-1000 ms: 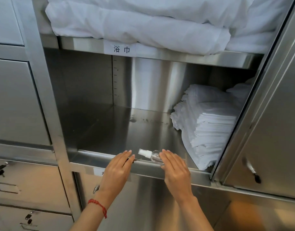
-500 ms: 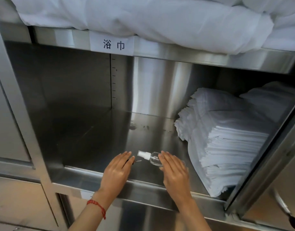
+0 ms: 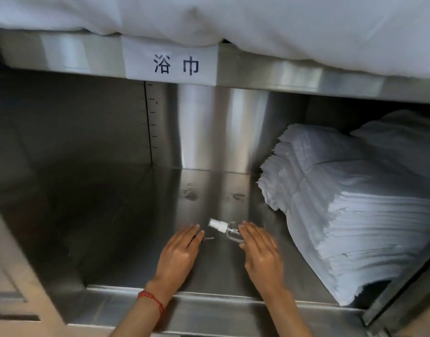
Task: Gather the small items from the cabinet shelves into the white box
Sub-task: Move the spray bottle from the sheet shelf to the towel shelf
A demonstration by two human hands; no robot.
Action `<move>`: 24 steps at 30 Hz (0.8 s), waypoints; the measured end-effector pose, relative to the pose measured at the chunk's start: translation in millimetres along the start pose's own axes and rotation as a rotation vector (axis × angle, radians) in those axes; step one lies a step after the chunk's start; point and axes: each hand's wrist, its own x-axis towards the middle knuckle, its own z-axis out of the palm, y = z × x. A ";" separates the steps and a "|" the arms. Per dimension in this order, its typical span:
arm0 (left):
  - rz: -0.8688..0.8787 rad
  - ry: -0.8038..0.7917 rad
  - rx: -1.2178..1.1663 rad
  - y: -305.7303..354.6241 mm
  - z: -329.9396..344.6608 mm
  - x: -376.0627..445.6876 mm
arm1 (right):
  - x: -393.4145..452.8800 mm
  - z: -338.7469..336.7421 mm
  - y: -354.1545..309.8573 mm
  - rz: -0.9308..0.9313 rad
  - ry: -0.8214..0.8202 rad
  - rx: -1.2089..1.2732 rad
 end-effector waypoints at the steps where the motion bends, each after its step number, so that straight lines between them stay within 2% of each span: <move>1: 0.010 -0.004 -0.006 -3.7 3.6 1.6 | 2.0 2.9 -0.4 0.014 0.002 -0.002; 10: 0.054 -0.038 -0.058 -27.8 31.1 3.2 | 12.2 29.6 2.8 0.051 -0.031 -0.061; 14: 0.015 -0.157 -0.068 -31.4 36.0 5.1 | 14.1 38.8 8.5 0.053 -0.095 -0.068; 20: 0.004 -0.132 -0.089 -29.3 49.0 7.2 | 17.6 47.1 16.8 0.042 -0.141 -0.060; 24: -0.051 -0.209 -0.091 -30.8 54.2 8.3 | 17.8 52.6 19.8 0.039 -0.156 -0.040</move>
